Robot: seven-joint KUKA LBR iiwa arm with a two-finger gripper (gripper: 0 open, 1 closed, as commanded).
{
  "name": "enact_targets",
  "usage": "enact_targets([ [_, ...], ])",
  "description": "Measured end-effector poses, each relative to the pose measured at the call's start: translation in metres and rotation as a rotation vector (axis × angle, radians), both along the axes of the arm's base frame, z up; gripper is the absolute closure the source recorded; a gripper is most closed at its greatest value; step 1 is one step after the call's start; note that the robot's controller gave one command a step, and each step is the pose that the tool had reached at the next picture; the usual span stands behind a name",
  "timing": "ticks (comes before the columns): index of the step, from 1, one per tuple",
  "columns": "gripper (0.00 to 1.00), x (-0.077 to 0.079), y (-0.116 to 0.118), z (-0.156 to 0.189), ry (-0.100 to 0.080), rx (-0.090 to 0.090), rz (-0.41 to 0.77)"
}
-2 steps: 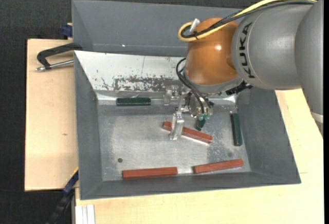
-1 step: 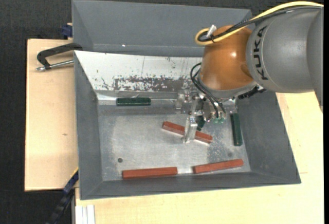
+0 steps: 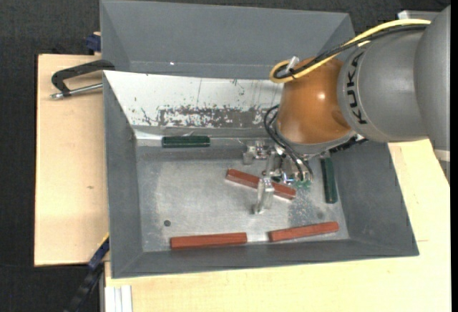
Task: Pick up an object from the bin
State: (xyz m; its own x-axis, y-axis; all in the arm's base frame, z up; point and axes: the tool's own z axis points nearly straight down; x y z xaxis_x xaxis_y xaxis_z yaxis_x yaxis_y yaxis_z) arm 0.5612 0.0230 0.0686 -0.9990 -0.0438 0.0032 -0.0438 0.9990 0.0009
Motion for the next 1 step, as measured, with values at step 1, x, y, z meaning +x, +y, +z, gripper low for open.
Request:
enact_targets([
  [1, 1.00, 0.0017, 0.0146, 0.0021, -0.005, 0.001, -0.150],
])
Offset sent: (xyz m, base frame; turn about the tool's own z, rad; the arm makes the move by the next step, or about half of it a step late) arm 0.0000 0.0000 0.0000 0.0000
